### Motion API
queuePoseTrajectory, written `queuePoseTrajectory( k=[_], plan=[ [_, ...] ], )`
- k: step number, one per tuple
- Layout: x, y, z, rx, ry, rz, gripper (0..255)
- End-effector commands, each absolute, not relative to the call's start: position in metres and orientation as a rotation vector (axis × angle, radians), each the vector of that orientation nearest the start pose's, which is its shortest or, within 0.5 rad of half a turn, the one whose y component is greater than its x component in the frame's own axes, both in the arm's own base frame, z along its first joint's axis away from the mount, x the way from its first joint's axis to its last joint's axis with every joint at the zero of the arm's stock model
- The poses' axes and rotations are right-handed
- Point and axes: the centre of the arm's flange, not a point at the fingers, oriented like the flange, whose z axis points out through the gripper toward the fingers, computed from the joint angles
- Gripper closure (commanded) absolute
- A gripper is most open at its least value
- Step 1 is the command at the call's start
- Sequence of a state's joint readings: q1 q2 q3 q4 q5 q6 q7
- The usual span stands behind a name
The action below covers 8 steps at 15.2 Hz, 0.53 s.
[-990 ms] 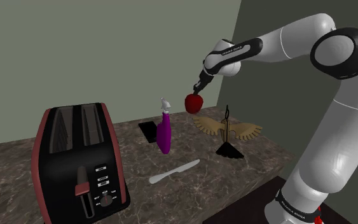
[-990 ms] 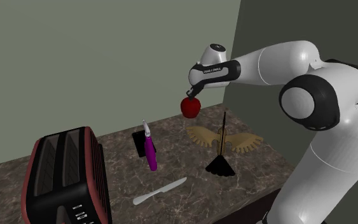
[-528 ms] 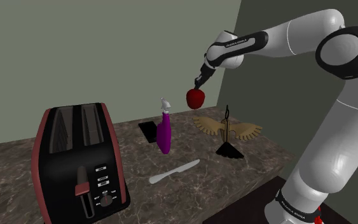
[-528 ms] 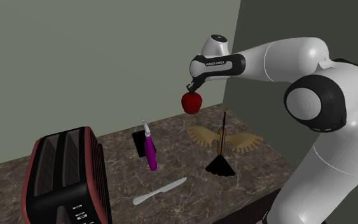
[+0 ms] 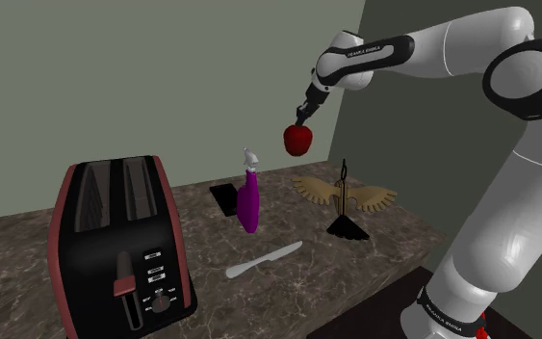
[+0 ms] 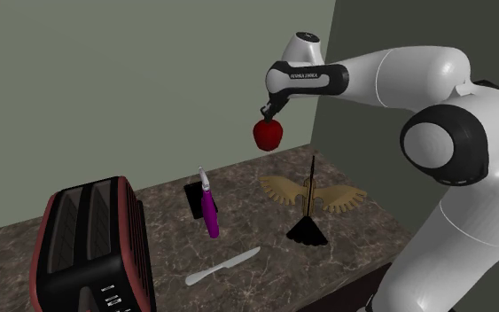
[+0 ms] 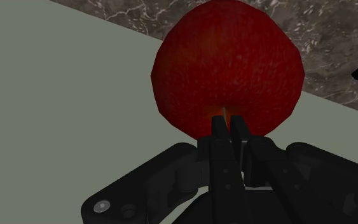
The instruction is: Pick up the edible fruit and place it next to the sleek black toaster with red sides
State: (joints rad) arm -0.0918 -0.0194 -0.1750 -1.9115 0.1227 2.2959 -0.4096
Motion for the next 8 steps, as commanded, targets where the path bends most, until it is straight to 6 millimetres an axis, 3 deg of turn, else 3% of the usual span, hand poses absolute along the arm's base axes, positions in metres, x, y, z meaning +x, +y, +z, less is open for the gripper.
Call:
queuePoseTrajectory(
  k=[1, 8],
  plan=[
    [0.57, -0.153, 0.555, -3.1, -0.123, -0.656, 255],
    [0.57, -0.153, 0.592, -3.1, -0.123, -0.656, 255]
  ],
)
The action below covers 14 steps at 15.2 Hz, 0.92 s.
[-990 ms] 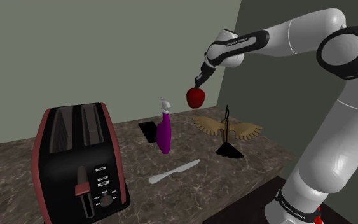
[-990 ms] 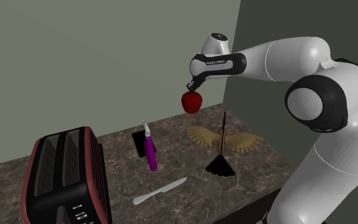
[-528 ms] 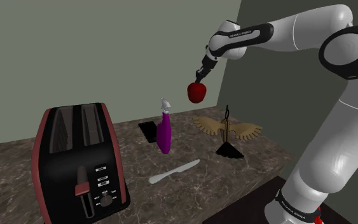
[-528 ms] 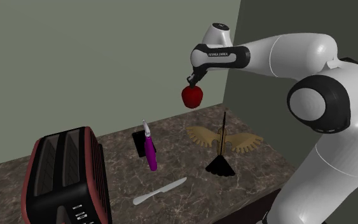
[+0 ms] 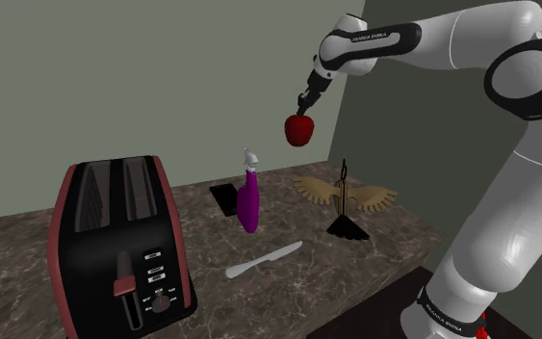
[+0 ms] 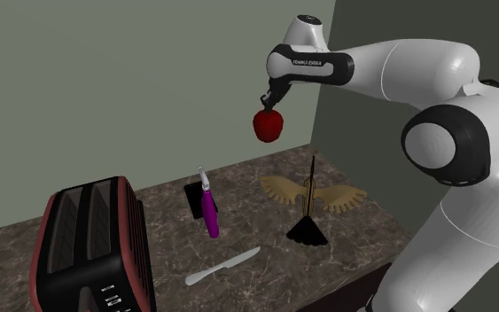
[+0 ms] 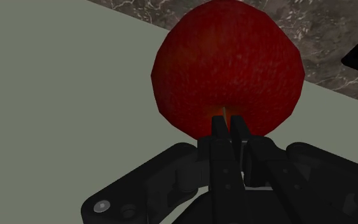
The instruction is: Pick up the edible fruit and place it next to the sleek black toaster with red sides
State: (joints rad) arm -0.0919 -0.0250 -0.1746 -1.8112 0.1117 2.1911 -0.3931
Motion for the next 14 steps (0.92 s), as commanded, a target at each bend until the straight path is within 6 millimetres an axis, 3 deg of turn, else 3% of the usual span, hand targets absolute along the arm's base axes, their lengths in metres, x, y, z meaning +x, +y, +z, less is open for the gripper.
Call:
queuePoseTrajectory(
  k=[1, 14],
  plan=[
    [0.57, -0.153, 0.597, -3.1, -0.123, -0.656, 255],
    [0.57, -0.153, 0.665, -3.1, -0.123, -0.656, 255]
  ],
)
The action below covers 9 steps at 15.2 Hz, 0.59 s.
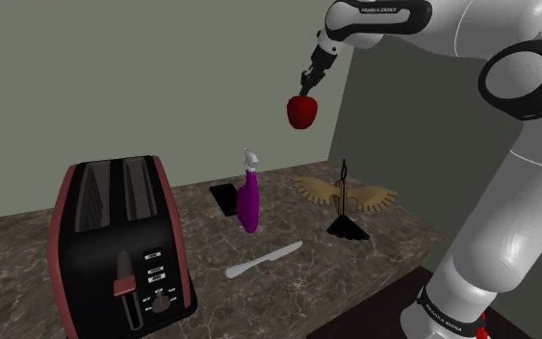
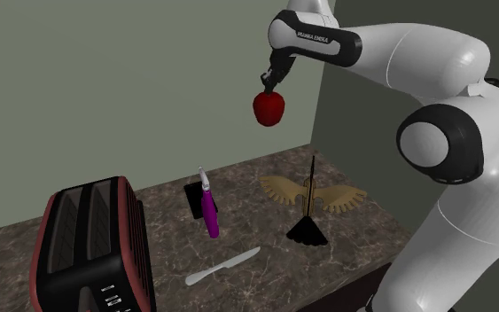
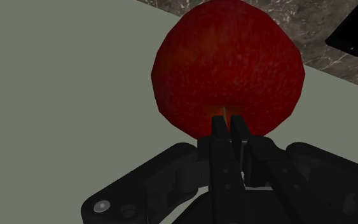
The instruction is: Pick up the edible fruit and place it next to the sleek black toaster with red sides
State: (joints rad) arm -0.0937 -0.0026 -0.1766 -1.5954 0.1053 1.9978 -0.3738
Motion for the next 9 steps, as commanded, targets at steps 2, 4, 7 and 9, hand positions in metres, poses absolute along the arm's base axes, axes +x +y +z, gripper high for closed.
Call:
queuePoseTrajectory(
  k=[2, 4, 7, 9],
  plan=[
    [0.57, -0.153, 0.676, -3.1, -0.123, -0.656, 255],
    [0.57, -0.153, 0.687, -3.1, -0.123, -0.656, 255],
    [0.57, -0.153, 0.702, -3.1, -0.123, -0.656, 255],
    [0.57, -0.153, 0.713, -3.1, -0.123, -0.656, 255]
  ],
)
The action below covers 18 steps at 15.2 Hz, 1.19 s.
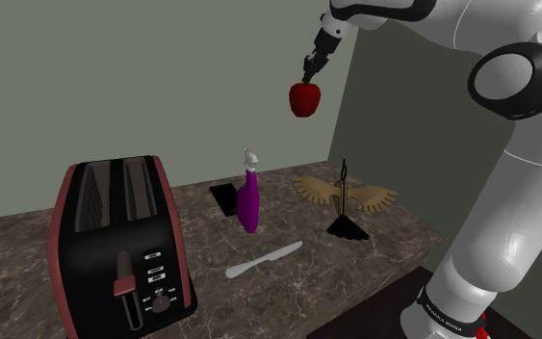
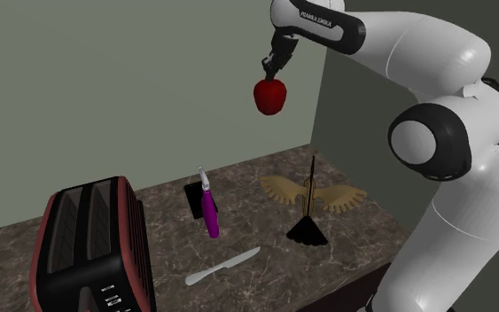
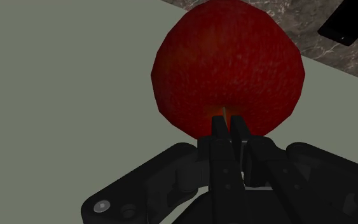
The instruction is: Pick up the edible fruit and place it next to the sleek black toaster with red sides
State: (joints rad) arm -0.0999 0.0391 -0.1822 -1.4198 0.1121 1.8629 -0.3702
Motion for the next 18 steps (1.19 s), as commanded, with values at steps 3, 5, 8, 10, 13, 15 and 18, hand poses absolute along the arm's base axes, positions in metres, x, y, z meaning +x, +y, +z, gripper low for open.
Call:
queuePoseTrajectory(
  k=[3, 5, 8, 10, 13, 15, 18],
  plan=[
    [0.57, -0.153, 0.729, -3.1, -0.123, -0.656, 255],
    [0.555, -0.13, 0.729, -3.1, -0.123, -0.656, 255],
    [0.534, -0.097, 0.729, -3.1, -0.123, -0.656, 255],
    [0.52, -0.075, 0.729, -3.1, -0.123, -0.656, 255],
    [0.499, -0.041, 0.729, -3.1, -0.123, -0.656, 255],
    [0.485, -0.019, 0.729, -3.1, -0.123, -0.656, 255],
    [0.464, 0.015, 0.729, -3.1, -0.123, -0.656, 255]
  ],
)
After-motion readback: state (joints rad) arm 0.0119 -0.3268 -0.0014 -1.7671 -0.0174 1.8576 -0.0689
